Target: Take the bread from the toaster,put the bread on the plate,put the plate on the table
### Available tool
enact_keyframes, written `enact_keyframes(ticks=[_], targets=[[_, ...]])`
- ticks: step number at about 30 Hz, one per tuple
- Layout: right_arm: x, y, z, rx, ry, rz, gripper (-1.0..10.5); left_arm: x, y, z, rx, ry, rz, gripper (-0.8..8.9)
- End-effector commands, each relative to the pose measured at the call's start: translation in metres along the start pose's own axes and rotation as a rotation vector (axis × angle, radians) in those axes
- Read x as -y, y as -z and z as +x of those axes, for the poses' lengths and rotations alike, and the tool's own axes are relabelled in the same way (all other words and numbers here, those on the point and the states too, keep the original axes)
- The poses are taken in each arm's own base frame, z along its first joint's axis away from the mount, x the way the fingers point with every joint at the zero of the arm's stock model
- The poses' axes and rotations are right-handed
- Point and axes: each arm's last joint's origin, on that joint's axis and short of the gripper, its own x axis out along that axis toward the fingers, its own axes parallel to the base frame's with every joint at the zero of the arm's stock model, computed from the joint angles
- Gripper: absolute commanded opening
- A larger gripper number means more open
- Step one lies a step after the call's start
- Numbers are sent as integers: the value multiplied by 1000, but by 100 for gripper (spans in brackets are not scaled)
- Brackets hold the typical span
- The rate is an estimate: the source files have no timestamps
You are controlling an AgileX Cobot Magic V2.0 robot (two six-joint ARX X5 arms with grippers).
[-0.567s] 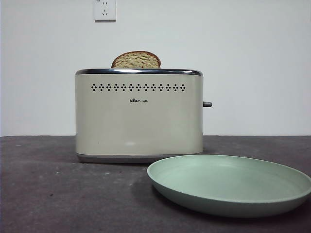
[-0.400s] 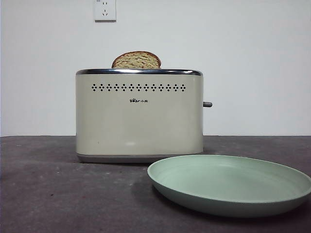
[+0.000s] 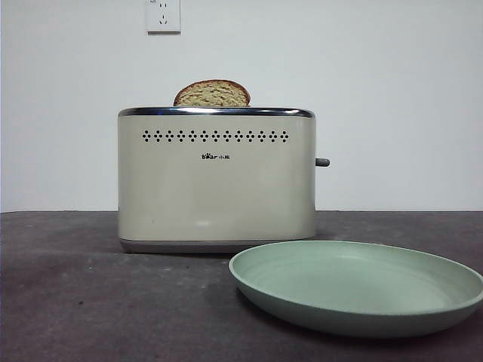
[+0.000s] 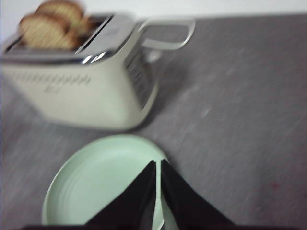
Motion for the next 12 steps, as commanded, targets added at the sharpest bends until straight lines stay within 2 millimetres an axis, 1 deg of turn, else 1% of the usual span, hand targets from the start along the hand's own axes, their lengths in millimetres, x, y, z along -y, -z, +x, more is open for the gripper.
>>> enact_keyframes(ticks=[1, 7, 12], targets=[[-5, -13, 0, -74, -47, -70, 4, 6, -12, -1, -41, 46, 80, 7], [-13, -21, 4, -229, -108, -95, 4, 10, -23, 3, -133, 121, 90, 7], [-15, -20, 9, -264, -138, -102, 5, 11, -23, 8, -172, 147, 80, 22]])
